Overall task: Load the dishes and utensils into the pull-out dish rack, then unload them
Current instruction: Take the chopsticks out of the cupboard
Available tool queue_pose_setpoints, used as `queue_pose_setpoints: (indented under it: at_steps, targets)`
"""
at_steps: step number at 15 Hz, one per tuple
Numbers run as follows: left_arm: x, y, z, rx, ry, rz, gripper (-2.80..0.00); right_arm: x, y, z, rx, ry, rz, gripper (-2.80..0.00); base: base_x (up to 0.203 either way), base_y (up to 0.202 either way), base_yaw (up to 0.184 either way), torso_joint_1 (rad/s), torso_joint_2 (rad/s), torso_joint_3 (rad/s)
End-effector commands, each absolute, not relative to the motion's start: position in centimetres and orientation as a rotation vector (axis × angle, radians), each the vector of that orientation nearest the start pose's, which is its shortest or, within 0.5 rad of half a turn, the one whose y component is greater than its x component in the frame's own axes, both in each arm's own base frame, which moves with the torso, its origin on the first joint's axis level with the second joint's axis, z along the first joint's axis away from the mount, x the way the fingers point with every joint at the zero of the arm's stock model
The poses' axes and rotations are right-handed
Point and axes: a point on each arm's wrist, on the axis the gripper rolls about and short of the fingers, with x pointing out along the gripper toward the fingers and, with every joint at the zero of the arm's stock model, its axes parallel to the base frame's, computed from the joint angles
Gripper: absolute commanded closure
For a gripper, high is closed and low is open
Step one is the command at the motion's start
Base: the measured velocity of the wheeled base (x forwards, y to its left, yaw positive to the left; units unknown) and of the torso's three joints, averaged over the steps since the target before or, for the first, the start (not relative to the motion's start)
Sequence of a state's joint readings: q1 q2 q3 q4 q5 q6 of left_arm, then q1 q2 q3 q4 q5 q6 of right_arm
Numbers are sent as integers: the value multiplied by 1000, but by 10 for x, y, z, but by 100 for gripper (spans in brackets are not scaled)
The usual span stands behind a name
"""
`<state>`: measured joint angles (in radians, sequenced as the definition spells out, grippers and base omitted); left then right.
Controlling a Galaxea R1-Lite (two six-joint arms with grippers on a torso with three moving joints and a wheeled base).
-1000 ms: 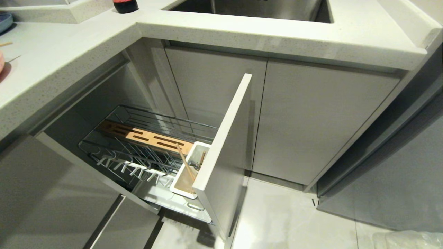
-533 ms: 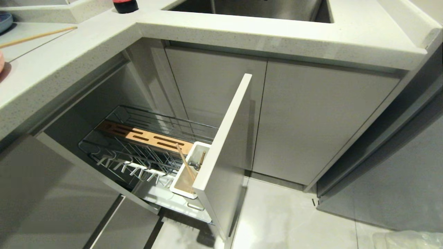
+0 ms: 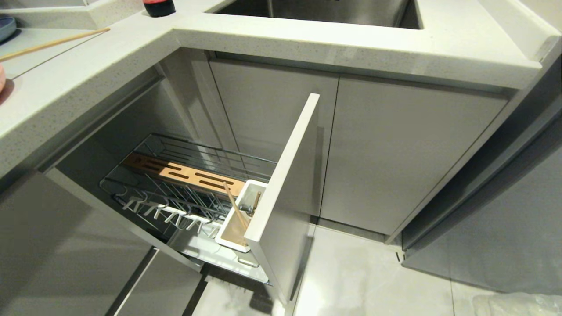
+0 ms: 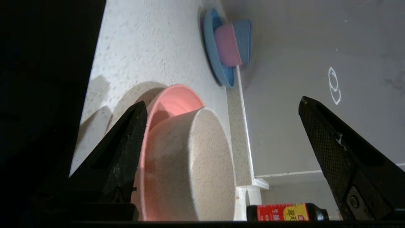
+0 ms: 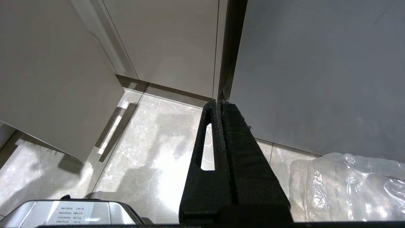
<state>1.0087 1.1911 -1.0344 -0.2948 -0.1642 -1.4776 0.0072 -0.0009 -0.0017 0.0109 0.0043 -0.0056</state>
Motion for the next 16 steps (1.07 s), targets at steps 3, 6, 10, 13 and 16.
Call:
queue_pose_setpoints:
  at_steps: [3, 6, 10, 13, 16]
  targets:
    - [90, 139, 355, -1204, -775, 604, -280, -23, 0, 75, -6, 8, 12, 0, 0, 0, 0, 0, 0, 0]
    - [85, 132, 367, -1120, -810, 610, -280, -23, 0, 75, -6, 8, 12, 0, 0, 0, 0, 0, 0, 0]
    - [76, 117, 392, -991, -905, 608, -280, -23, 0, 75, -6, 8, 12, 0, 0, 0, 0, 0, 0, 0]
    - [71, 106, 404, -838, -902, 640, -280, -23, 0, 75, -6, 8, 12, 0, 0, 0, 0, 0, 0, 0]
    - [65, 88, 424, -620, -872, 619, -280, -23, 0, 75, -6, 8, 12, 0, 0, 0, 0, 0, 0, 0]
